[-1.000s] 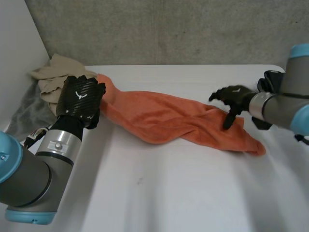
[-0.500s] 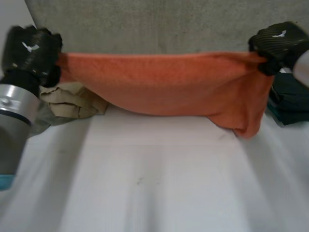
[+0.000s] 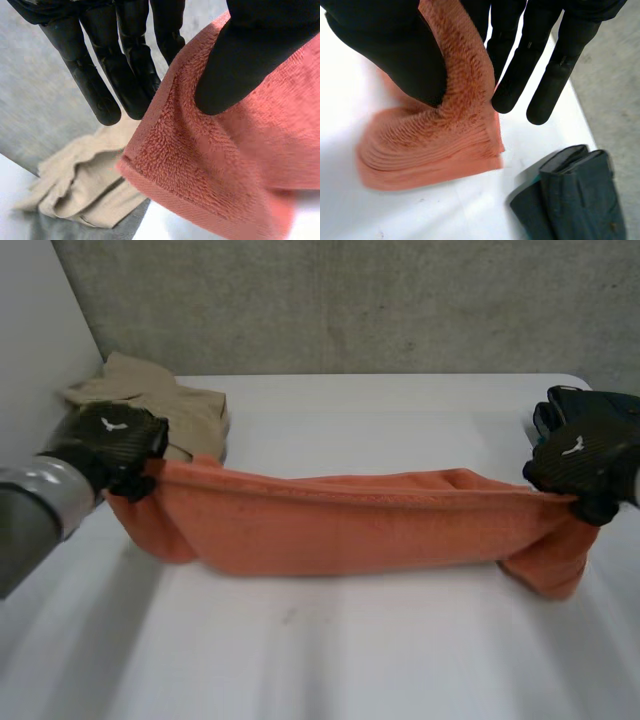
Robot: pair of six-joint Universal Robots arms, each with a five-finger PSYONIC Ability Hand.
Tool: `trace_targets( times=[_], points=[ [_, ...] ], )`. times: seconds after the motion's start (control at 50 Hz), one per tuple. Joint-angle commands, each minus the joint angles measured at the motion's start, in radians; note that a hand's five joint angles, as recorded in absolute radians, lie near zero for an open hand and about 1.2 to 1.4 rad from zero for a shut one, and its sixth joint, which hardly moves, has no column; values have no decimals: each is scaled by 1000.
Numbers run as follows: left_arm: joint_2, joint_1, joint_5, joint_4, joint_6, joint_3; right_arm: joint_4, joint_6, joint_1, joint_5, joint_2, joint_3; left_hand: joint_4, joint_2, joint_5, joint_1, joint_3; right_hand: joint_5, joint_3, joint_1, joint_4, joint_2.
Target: Fold the laundry.
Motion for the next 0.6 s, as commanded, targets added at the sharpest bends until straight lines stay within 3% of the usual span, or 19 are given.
trace_targets(
  times=[0.02,0.08,0.12,0.16,0.18,0.26,0.44,0.6],
  points=[
    [-281,-21,-30,133,92,305,-228,115,29,106,198,-211,195,199,248,240,204,231,212,273,200,229],
    [-339,-40,-51,262,144,514,-440,245,67,161,229,-346,195,199,248,240,204,231,212,273,200,229],
    [-354,-41,-53,423,146,625,-665,339,87,183,229,-393,195,199,248,240,204,231,212,273,200,229],
    [-350,-37,-54,558,137,657,-831,395,93,189,224,-390,195,199,248,240,204,231,212,273,200,229],
    [-348,-33,-58,703,120,662,-1008,441,95,206,211,-372,195,199,248,240,204,231,212,273,200,229],
    [-333,-40,-70,989,43,636,-1246,482,99,235,162,-305,195,199,248,240,204,231,212,273,200,229],
    [-276,-18,-99,890,0,450,-1218,488,98,224,128,-197,195,199,248,240,204,231,212,273,200,229],
    [-238,-1,-81,885,2,131,-1077,489,90,117,171,-68,195,199,248,240,204,231,212,273,200,229]
  ],
)
